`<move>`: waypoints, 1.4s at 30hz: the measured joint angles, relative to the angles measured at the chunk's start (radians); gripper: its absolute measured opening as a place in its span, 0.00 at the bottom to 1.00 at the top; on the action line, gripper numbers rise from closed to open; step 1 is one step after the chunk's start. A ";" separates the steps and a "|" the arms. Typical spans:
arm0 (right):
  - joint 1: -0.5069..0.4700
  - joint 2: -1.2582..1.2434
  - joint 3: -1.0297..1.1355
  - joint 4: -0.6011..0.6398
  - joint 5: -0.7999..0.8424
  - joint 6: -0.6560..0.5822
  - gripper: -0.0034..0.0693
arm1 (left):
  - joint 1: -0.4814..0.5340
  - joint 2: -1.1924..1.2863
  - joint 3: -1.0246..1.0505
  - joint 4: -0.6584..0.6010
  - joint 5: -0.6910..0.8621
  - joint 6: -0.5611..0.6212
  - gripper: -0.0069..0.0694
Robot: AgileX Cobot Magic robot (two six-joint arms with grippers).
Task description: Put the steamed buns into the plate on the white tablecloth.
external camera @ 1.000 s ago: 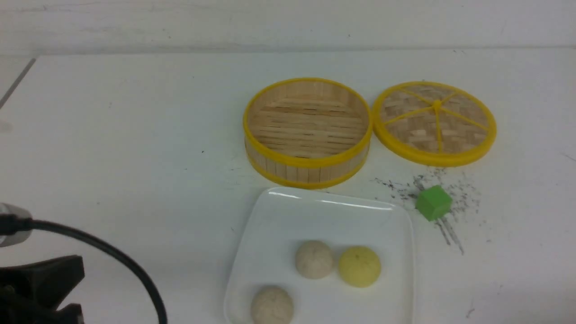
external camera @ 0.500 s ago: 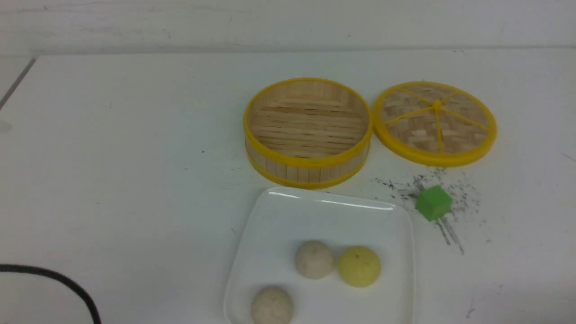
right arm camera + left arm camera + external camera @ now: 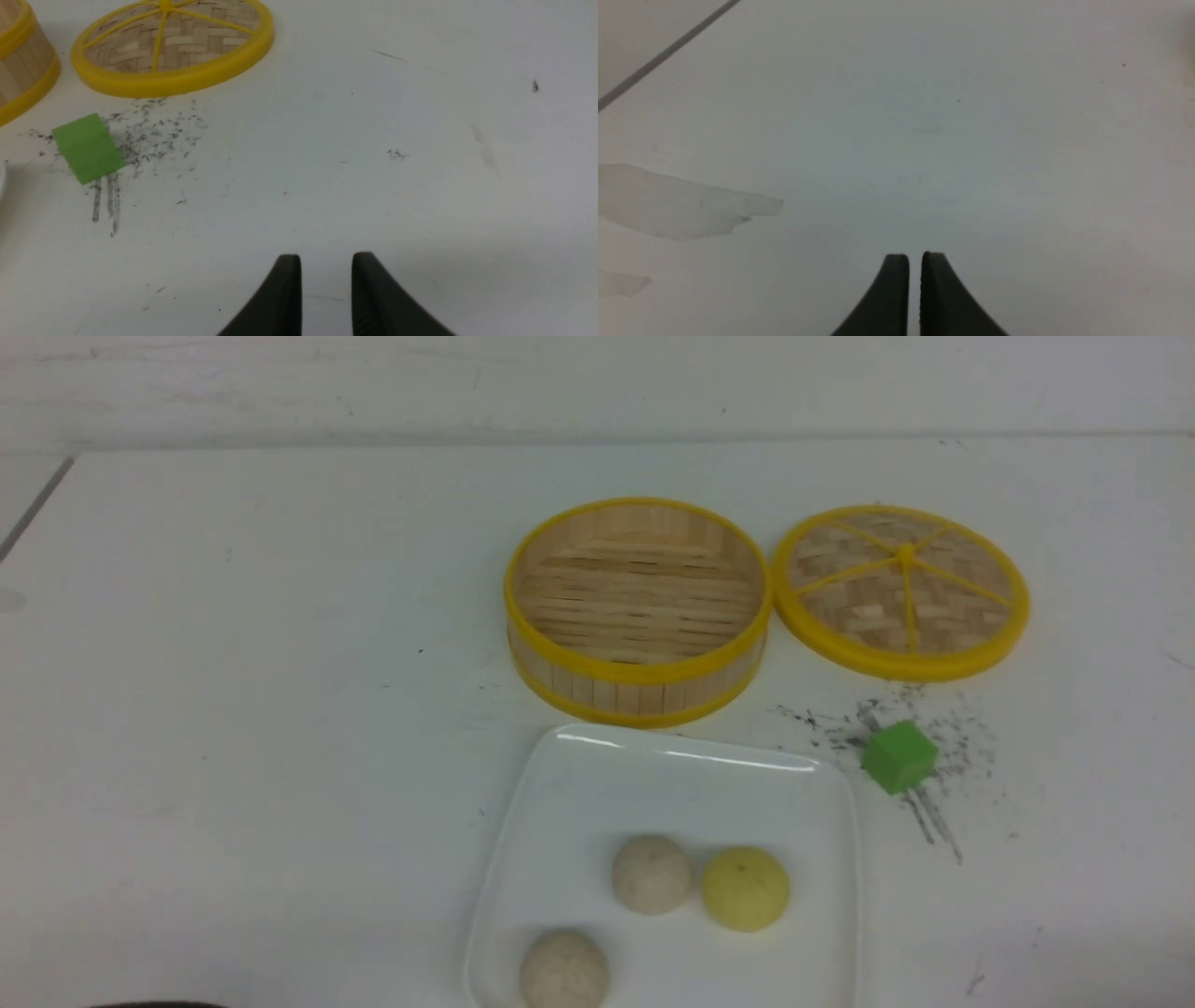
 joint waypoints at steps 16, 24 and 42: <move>0.000 0.000 0.000 0.000 0.001 0.000 0.33 | -0.106 0.000 0.025 0.011 -0.061 0.006 0.20; 0.000 0.000 0.000 0.000 0.001 0.000 0.33 | -0.106 0.000 0.025 0.011 -0.061 0.006 0.21; 0.000 0.000 0.000 0.000 0.001 0.000 0.36 | -0.106 0.000 0.025 0.012 -0.061 0.006 0.24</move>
